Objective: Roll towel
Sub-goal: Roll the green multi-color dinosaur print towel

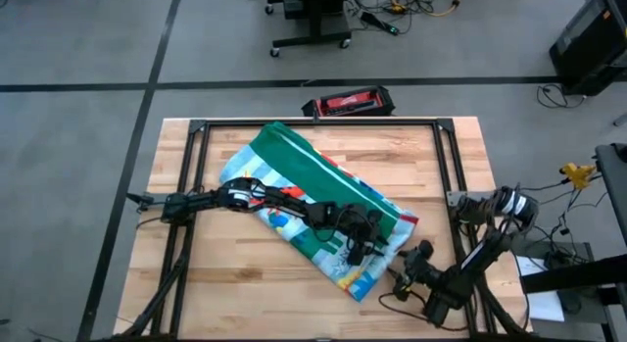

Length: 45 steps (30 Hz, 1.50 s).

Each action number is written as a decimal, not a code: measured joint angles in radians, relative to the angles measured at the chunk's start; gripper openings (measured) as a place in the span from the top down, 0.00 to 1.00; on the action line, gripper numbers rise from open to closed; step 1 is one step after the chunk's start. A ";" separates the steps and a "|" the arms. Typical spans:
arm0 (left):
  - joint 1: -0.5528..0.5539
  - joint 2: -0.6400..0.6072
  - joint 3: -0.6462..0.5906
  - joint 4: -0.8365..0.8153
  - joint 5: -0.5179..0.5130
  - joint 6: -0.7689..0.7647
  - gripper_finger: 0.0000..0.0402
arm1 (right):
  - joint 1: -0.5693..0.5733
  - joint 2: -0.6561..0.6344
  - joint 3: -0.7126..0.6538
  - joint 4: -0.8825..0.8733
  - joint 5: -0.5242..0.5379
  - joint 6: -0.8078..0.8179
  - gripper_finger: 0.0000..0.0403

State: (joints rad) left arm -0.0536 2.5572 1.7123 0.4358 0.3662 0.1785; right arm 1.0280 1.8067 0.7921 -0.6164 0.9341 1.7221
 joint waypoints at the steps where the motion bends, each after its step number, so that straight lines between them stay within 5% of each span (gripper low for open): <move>1: 0.000 0.000 0.000 0.000 0.001 0.000 0.61 | -0.003 -0.012 0.001 -0.002 -0.006 -0.024 0.32; 13: 0.000 0.000 0.000 -0.008 0.000 0.001 0.61 | 0.047 -0.022 0.002 -0.006 -0.152 0.021 0.35; 45: 0.002 -0.073 -0.003 -0.150 0.003 0.125 0.61 | -0.067 -0.013 0.017 -0.008 -0.041 -0.092 0.28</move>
State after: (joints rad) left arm -0.0521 2.4840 1.7088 0.2859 0.3687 0.3031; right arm 0.9611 1.7939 0.8091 -0.6239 0.8932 1.6302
